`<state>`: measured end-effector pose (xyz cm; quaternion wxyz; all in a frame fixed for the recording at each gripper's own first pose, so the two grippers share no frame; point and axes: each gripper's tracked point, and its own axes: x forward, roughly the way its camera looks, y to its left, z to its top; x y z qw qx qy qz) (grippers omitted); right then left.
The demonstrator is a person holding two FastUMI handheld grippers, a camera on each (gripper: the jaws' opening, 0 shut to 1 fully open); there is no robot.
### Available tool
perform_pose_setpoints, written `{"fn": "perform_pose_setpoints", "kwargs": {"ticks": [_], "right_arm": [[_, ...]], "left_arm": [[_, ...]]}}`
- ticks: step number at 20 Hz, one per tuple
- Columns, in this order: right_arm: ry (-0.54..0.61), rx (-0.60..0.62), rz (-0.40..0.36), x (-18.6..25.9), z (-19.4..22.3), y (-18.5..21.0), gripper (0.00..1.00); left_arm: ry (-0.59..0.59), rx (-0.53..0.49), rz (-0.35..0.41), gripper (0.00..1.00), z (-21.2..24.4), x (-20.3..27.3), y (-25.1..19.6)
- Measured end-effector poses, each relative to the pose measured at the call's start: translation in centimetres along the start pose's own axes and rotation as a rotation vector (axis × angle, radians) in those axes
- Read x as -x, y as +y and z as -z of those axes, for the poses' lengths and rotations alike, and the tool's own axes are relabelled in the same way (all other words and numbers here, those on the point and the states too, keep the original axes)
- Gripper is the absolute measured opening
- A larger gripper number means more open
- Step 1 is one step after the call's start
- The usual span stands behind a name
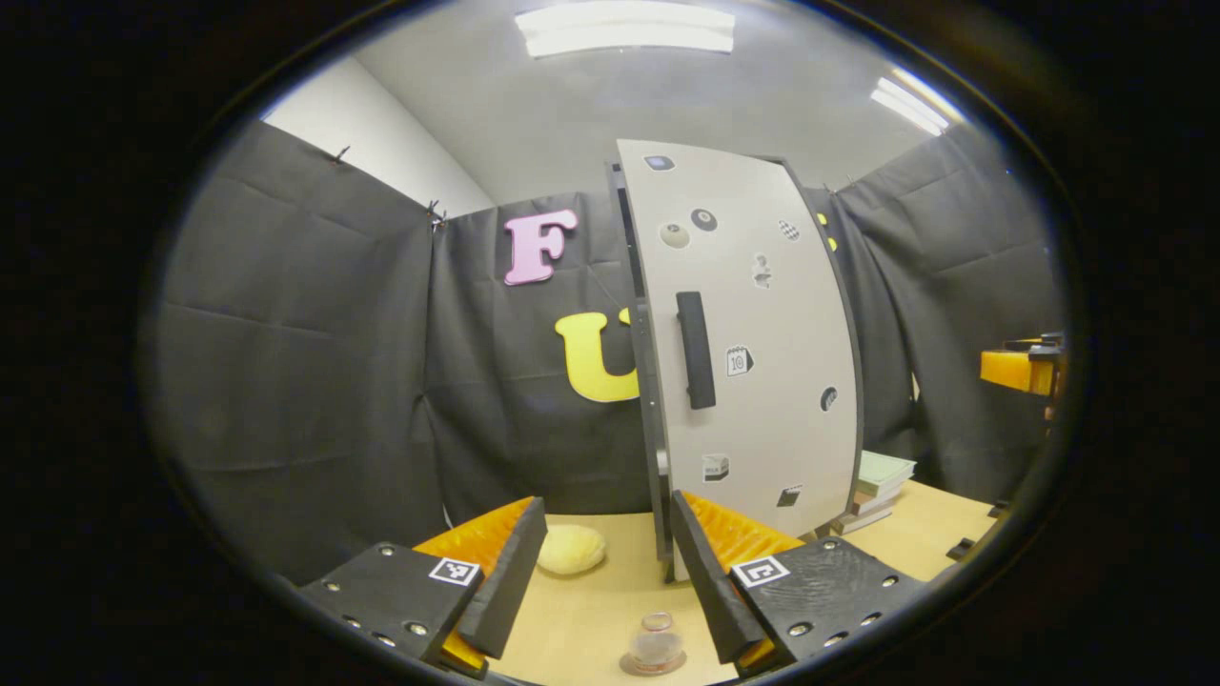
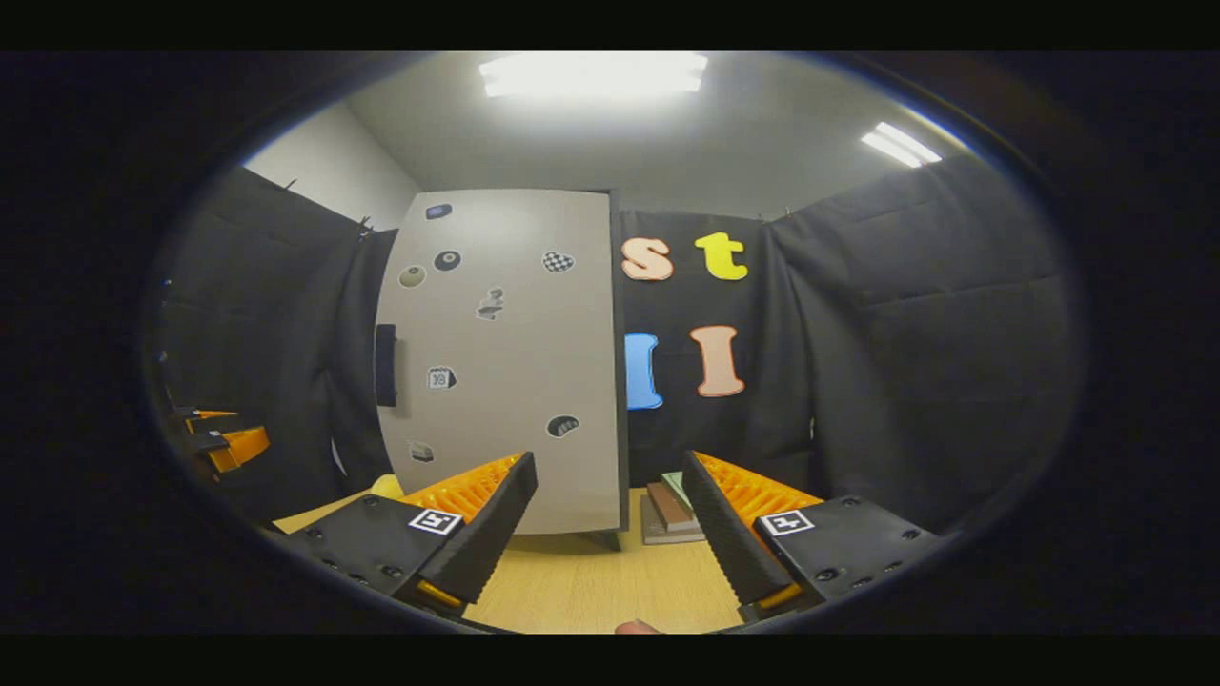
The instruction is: Open the cabinet door with the right hand, grasp the bottle in the cabinet with the left hand and place it on the coaster, then close the cabinet door with the right hand.
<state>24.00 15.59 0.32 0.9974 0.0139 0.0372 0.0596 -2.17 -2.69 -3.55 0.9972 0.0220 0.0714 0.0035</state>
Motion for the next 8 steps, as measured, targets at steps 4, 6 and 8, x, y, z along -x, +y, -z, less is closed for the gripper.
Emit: {"fn": "perform_pose_setpoints", "kwargs": {"ticks": [4, 6, 8], "right_arm": [[0.011, 0.010, -0.003, 0.0, 0.1, -0.1, 0.96], [0.019, 0.004, -0.007, -0.2, 0.2, -0.1, 0.97], [0.020, 0.003, -0.007, -0.1, 0.1, 0.0, 0.97]], "left_arm": [[-0.002, -0.040, -0.002, 0.78, -1.3, -0.3, -0.1], [-0.006, -0.044, 0.004, 0.81, -2.0, -0.6, -0.4], [-0.016, -0.034, 0.012, 0.81, -2.7, -0.9, -0.7]]}}
